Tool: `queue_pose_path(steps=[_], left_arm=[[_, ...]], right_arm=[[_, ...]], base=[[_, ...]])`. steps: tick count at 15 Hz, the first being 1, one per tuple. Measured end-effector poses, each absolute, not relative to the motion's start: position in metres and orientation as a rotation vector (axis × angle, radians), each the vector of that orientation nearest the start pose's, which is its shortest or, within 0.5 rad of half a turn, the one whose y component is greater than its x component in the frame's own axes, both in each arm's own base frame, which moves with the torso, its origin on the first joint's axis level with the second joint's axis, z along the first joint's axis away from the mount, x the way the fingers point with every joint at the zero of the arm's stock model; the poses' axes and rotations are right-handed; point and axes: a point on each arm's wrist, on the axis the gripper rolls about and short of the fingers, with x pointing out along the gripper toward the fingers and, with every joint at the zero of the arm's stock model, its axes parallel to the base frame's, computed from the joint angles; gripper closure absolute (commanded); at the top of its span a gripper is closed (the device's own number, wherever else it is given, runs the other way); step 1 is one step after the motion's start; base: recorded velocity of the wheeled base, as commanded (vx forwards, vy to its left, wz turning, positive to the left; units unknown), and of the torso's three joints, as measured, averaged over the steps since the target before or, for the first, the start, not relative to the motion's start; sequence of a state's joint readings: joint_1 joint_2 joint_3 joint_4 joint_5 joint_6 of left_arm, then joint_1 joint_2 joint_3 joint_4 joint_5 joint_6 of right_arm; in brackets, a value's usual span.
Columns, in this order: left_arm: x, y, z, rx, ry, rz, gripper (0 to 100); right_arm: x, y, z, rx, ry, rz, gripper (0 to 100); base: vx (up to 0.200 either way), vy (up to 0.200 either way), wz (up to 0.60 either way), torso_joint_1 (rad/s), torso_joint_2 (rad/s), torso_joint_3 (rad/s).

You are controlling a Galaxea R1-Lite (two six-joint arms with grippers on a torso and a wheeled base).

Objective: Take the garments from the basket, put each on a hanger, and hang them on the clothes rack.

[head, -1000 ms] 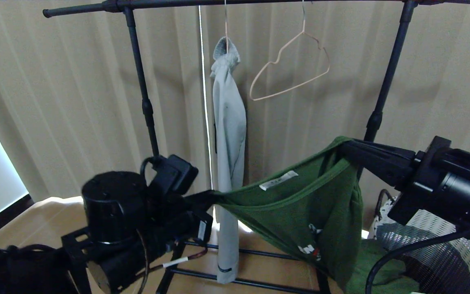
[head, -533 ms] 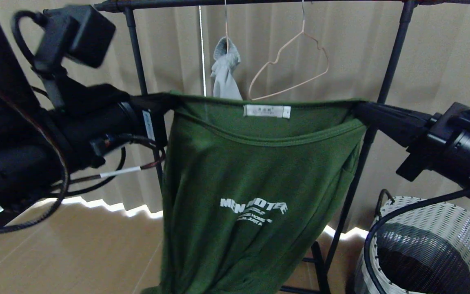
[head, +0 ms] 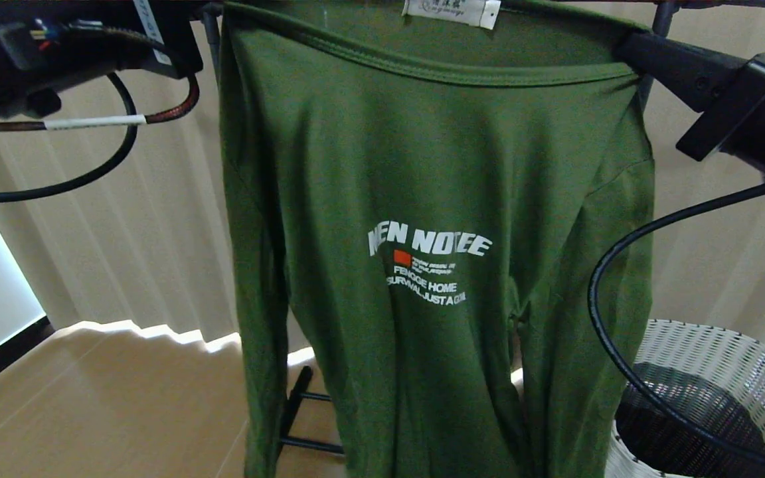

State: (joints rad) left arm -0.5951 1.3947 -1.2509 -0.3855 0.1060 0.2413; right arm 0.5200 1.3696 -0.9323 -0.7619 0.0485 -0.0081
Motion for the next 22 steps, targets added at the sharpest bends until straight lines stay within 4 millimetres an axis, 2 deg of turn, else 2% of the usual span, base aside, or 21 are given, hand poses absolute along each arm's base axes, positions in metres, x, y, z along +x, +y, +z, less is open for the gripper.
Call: queue_pose_path(steps=[7, 11, 17, 22], left_arm=[[0.177, -0.126, 0.323, 0.198, -0.153, -0.509, 100], [0.177, -0.127, 0.320, 0.194, -0.148, -0.513, 100], [0.200, -0.143, 0.320, 0.165, -0.185, -0.506, 100], [0.207, -0.149, 0.314, 0.172, -0.160, -0.510, 100]], right_arm=[[0.194, 0.112, 0.303, 0.051, -0.259, 0.555, 100], [0.174, 0.100, 0.300, 0.034, -0.208, 0.556, 100], [0.123, 0.071, 0.299, 0.010, -0.107, 0.563, 100], [0.109, 0.064, 0.295, 0.016, -0.127, 0.566, 100]], base=[[0.000, 0.000, 0.00, 0.000, 0.00, 0.000], [0.000, 0.000, 0.00, 0.000, 0.00, 0.000], [0.000, 0.000, 0.00, 0.000, 0.00, 0.000], [0.000, 0.000, 0.00, 0.000, 0.00, 0.000]])
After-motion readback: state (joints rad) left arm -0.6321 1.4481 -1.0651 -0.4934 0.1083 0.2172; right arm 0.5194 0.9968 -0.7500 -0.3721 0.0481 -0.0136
